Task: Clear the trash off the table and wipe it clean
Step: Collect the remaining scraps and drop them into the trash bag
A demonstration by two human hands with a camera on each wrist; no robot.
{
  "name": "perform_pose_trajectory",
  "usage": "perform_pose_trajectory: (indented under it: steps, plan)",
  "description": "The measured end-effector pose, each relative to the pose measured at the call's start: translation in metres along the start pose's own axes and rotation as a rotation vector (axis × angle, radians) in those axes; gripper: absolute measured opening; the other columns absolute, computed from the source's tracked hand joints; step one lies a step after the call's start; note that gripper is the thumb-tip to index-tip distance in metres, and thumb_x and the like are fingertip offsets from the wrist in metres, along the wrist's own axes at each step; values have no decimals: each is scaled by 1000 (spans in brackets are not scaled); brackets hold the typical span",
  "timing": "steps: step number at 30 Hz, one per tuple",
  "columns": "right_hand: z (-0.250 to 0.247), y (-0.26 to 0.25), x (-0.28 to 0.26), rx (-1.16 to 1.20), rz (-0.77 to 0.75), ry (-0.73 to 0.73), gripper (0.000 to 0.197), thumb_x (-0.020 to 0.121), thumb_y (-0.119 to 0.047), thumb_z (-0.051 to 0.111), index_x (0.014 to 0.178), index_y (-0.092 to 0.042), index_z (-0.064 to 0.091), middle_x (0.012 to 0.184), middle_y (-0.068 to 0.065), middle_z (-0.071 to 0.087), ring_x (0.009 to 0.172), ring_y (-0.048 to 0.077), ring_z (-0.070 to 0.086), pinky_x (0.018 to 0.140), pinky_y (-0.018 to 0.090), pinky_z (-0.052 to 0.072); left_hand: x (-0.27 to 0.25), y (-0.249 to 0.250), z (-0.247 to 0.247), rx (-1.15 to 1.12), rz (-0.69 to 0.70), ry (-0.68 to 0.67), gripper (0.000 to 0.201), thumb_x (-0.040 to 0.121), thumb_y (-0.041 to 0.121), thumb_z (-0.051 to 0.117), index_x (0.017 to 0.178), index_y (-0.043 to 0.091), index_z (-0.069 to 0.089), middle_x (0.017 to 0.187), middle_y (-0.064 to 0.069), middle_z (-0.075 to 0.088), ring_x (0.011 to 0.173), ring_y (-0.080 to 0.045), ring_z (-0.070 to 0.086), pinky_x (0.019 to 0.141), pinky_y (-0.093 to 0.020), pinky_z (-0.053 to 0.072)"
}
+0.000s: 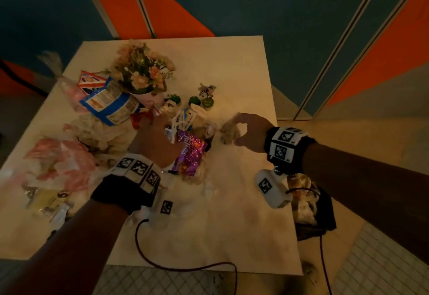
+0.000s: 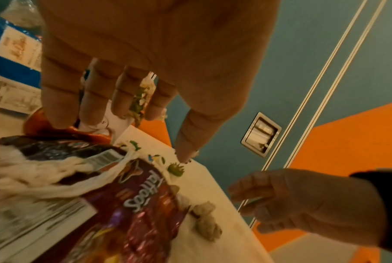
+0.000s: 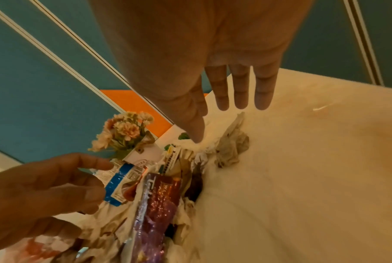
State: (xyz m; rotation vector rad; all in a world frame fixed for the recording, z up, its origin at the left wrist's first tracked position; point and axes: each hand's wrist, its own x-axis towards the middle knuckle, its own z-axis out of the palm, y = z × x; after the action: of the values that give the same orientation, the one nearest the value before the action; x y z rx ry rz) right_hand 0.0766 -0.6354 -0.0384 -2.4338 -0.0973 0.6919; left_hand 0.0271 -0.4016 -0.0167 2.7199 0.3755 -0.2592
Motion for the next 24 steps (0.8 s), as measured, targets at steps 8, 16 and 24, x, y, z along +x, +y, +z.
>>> perform_pose_trajectory:
  steps: [8, 16, 24]
  plan:
    - [39, -24, 40, -285, 91, -16, 68, 87, -31, 60, 147, -31, 28, 156, 12, 22, 140, 36, 27, 114, 44, 32, 9, -6, 33, 221, 0, -229, 117, 50, 86, 60, 144, 46, 1, 155, -8, 0, 136, -46, 25, 101, -54, 39]
    - [64, -45, 62, -320, 44, -102, 88, 76, -42, 71, 144, -51, 16, 156, 3, 10, 140, 40, 14, 110, 49, 27, 7, -7, 46, 139, 9, -149, 78, 78, 52, 63, 138, 26, 19, 144, -12, 20, 118, -41, 47, 80, -42, 43]
    - [81, -64, 73, -340, 49, -93, 59, 70, -49, 74, 123, -42, 48, 133, 8, 34, 126, 42, 31, 106, 49, 32, 8, -40, 40, -178, 52, -47, 53, 77, 26, 64, 123, 15, 41, 120, -14, 50, 106, -36, 54, 87, -45, 50]
